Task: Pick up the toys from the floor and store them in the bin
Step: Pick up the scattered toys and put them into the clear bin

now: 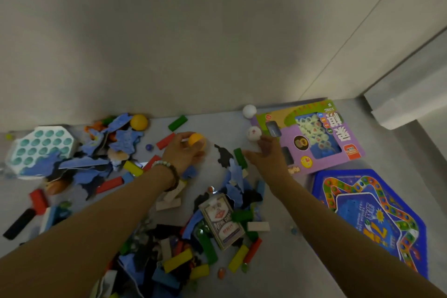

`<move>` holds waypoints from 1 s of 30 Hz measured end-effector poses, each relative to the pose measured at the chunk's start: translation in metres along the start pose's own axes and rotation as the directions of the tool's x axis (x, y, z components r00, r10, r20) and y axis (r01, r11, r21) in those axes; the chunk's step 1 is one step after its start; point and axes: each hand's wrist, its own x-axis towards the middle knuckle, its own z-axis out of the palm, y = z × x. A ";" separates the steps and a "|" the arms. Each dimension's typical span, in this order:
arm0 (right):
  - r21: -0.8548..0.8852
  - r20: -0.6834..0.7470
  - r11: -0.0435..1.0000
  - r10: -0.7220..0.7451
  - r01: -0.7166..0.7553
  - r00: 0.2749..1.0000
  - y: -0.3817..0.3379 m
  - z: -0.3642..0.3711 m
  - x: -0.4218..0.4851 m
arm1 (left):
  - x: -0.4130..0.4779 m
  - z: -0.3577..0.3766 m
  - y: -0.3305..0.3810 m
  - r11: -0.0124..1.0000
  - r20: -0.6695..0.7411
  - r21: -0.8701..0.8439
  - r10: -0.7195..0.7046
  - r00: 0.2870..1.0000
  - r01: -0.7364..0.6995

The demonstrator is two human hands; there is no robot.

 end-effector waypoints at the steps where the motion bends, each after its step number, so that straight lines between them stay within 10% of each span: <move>1: -0.024 -0.021 0.999 -0.035 0.034 0.999 -0.004 0.002 0.005 | 0.002 -0.005 0.003 1.000 -0.001 0.006 0.007 1.000 -0.007; 26: -0.241 0.028 0.970 -0.029 0.035 0.999 -0.029 0.109 0.075 | 0.023 -0.060 0.010 0.989 -0.114 0.066 0.137 0.984 -0.130; 30: -0.181 0.139 0.983 0.001 0.024 0.990 -0.048 0.123 0.059 | 0.023 -0.078 0.011 0.956 -0.053 -0.291 -0.043 0.998 0.026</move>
